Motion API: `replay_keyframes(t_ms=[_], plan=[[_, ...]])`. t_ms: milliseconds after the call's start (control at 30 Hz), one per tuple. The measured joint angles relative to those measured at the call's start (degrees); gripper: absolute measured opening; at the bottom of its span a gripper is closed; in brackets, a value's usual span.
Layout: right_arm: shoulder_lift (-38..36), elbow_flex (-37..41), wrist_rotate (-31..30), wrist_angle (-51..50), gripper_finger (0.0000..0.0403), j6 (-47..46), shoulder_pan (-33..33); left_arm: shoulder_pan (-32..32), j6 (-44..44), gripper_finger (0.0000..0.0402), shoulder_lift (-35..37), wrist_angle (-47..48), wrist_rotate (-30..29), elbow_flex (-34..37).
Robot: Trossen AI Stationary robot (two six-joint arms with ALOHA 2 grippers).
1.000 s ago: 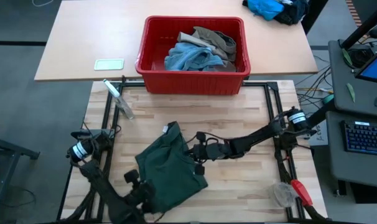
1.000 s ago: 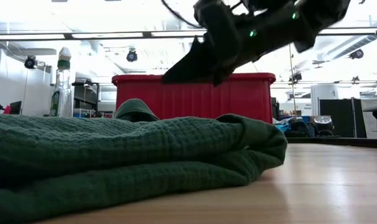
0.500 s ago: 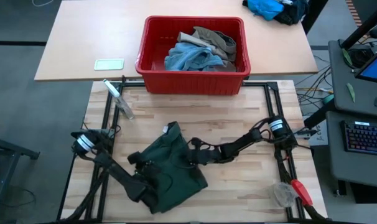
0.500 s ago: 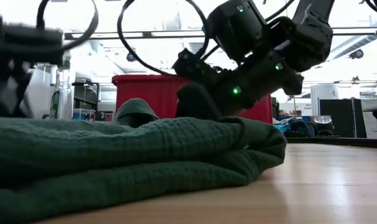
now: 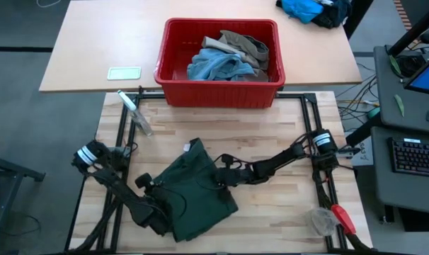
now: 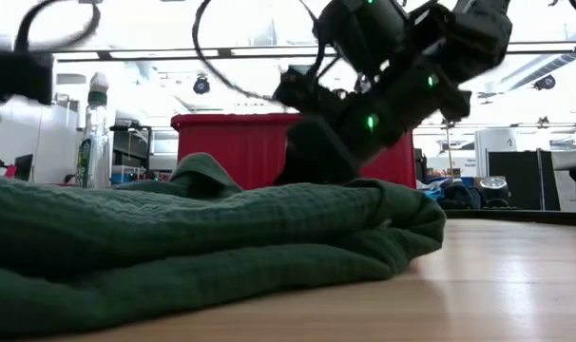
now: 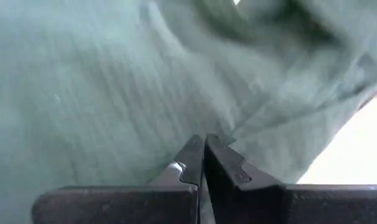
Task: Fold Laundry from Bin
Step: Fold the green polo shirt
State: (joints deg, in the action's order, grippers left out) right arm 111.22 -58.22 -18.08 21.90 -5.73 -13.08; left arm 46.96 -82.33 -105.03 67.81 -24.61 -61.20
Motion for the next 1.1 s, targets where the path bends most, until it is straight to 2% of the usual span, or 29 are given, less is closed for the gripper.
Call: replay_keyframes(t_ms=[200,433,633,833,933,1100], plan=[[-2.97,-0.82,-0.12,2.30,0.0009,2.51,1.63,-0.60,2.20,0.0000,3.85,0.26,-10.78,0.49],[1.54,-2.72,0.05,6.41,0.0009,2.28,5.35,-3.22,-0.58,0.0000,2.97,-2.57,-16.18,5.69],[5.33,-3.23,0.04,6.77,0.0009,-0.70,6.80,-3.74,-4.27,0.0000,2.29,-5.72,-13.78,10.47],[5.69,-3.10,-4.08,4.02,0.0009,-1.85,8.14,-3.74,-8.32,0.0000,2.31,-4.52,-5.49,13.47],[5.33,-3.10,-4.44,3.53,0.0009,-1.67,8.64,-3.66,-12.19,0.0000,2.31,-3.05,-4.77,13.94],[3.54,-3.10,-4.44,2.07,0.0009,-0.70,8.68,-3.65,-12.81,0.0000,2.34,0.77,-4.73,11.96]])
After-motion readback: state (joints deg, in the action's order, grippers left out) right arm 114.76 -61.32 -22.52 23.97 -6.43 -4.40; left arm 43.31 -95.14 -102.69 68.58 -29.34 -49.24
